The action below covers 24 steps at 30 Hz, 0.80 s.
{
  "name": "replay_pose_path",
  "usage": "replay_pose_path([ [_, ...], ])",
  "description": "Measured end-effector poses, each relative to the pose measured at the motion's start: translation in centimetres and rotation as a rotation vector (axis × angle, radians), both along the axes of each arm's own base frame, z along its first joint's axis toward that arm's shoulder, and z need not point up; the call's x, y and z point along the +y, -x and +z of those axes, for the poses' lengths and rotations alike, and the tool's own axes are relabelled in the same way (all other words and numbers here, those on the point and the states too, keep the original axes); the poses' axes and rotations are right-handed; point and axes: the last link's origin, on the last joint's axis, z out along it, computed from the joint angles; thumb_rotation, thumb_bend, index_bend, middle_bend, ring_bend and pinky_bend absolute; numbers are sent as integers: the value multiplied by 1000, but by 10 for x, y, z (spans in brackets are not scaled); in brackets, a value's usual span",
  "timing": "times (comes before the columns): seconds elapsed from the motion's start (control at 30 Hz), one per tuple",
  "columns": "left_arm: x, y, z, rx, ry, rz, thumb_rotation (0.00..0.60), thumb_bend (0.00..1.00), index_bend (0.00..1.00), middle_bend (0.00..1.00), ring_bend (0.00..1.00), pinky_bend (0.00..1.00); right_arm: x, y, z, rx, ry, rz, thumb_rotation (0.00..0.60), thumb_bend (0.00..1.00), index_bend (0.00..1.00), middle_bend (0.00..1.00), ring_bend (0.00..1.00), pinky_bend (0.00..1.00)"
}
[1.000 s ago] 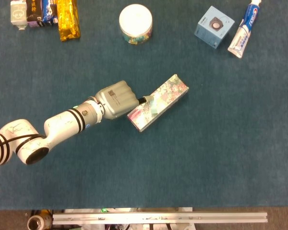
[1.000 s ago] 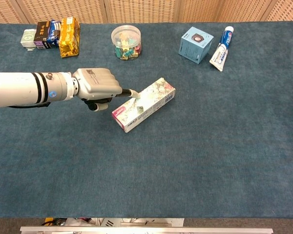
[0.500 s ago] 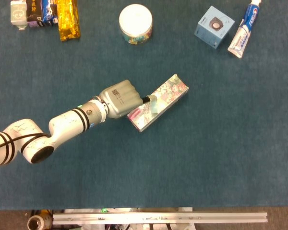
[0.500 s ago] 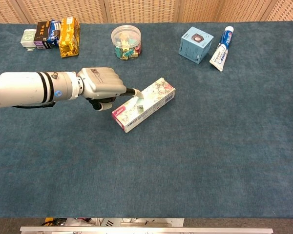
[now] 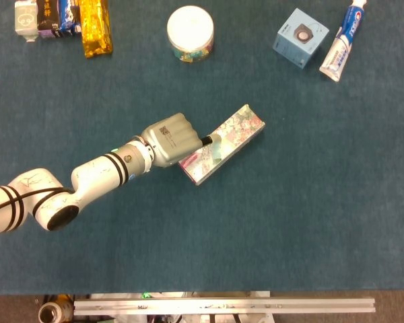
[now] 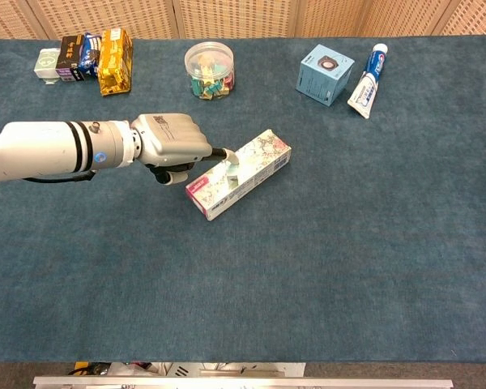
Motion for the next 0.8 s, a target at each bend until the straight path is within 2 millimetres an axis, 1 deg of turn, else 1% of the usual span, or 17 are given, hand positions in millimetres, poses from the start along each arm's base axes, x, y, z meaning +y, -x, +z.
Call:
replay_pose_path([
  [0.2, 1, 1, 5, 1, -12, 0, 600, 554, 58, 861, 977, 1000, 0, -1, 1, -3, 1, 3, 600, 352, 530, 732, 857, 828],
  [0.4, -1, 5, 5, 17, -11, -1, 600, 554, 58, 861, 976, 1000, 1, -3, 2, -4, 7, 8, 600, 352, 530, 732, 857, 830],
  [0.8, -1, 4, 9, 9, -20, 3, 600, 554, 58, 861, 976, 1000, 4, -4, 5, -6, 12, 9, 600, 352, 530, 732, 858, 832],
])
